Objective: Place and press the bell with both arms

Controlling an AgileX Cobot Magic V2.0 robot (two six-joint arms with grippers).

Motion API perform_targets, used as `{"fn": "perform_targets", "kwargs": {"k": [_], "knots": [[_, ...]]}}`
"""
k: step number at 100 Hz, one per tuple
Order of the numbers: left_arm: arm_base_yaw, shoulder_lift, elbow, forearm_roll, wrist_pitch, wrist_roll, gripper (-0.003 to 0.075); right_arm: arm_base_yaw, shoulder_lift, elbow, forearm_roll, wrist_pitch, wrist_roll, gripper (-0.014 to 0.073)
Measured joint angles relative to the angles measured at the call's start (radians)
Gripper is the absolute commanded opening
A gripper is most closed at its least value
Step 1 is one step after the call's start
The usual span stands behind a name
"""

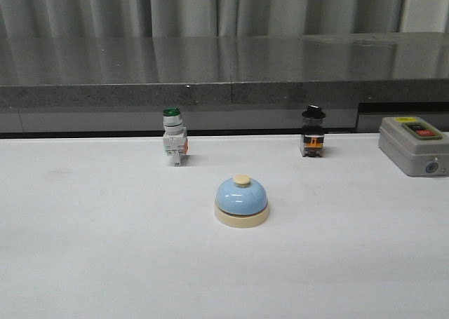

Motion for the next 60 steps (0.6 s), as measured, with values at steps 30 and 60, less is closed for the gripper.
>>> {"fn": "perform_targets", "kwargs": {"k": [30,60], "knots": [[0.000,0.000,0.000,0.000,0.000,0.000,-0.0020,0.000,-0.355,0.173,0.000,-0.046,0.000,-0.0061],[0.000,0.000,0.000,0.000,0.000,0.000,-0.0020,0.000,-0.669,0.264,0.000,-0.098,0.000,-0.0061]]}}
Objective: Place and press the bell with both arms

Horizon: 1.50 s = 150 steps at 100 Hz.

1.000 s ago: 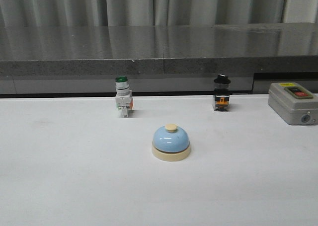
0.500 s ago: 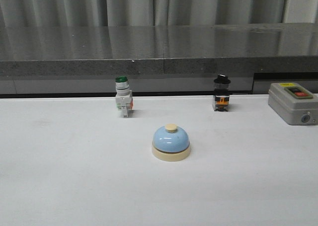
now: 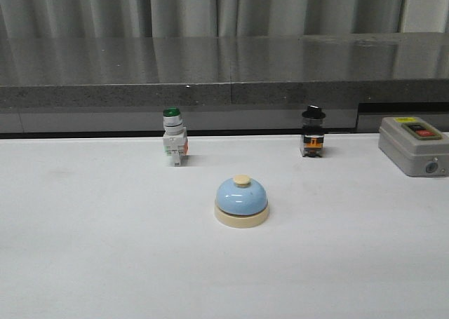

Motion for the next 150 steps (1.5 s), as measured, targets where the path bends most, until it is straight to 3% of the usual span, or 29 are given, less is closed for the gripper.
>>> {"fn": "perform_targets", "kwargs": {"k": [34,87,150], "knots": [[0.000,0.000,0.000,0.000,0.000,0.000,-0.0020,0.000,-0.252,0.148,-0.006,-0.108,0.000,-0.0061],[0.000,0.000,0.000,0.000,0.002,0.000,-0.0020,0.000,-0.303,0.512,-0.118,-0.685,0.000,-0.0061],[0.000,0.000,0.000,0.000,0.002,0.000,-0.0020,0.000,-0.303,0.548,-0.132,-0.684,0.000,-0.0061]]}}
